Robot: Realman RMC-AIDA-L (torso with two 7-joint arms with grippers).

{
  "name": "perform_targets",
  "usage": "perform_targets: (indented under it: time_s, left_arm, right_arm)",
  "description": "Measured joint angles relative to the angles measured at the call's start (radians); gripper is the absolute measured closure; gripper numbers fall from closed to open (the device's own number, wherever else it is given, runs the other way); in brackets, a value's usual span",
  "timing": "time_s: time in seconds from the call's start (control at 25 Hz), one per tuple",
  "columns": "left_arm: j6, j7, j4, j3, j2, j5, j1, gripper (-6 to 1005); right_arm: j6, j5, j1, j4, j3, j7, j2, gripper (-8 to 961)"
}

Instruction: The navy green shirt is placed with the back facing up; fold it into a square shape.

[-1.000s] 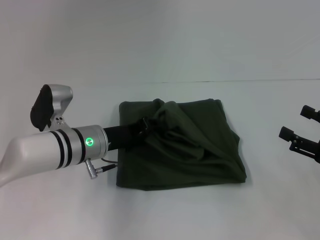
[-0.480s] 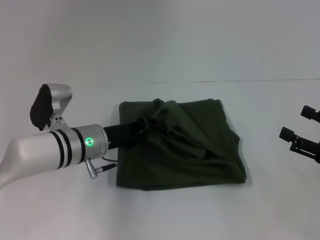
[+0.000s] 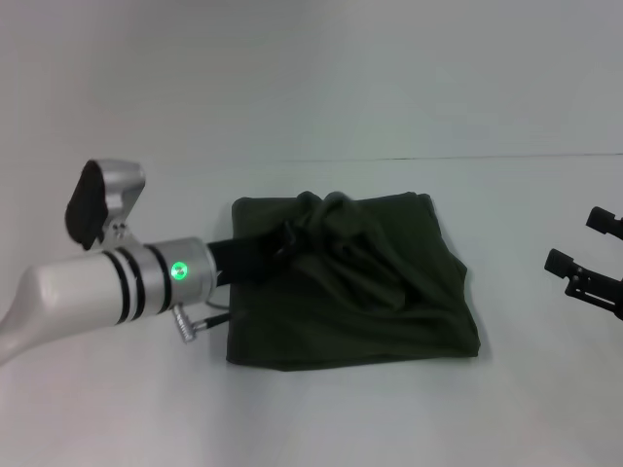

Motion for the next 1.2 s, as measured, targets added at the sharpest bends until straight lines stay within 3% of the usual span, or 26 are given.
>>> perform_targets:
  time_s: [0.52,0.76,1.0,1.2]
  left_arm:
    - [0.011,-0.016,-0.054,0.009,-0.010,-0.014,-0.193,969]
    - [-0.046,-0.033,-0.111,0.007,-0.013,-0.074,-0.231,961]
    - [-0.038,0.052,-0.139,0.008,-0.013,-0.210,-0.237,746]
    - [-0.015,0.105,-0.146,0.010,-0.013,-0.278,-0.232,509]
  right_arm:
    - [0.019,-0.003,-0.007,0.004,0.022,-0.003,0.000,10]
    - [0.035,-0.003,-0.008,0.014,0.023,-0.003,0.000,11]
    - [0.044,-0.002,-0.008,0.014,0.023,-0.003,0.000,11]
    - [0.051,0.000,-0.008,0.014,0.023,-0.003,0.000,11]
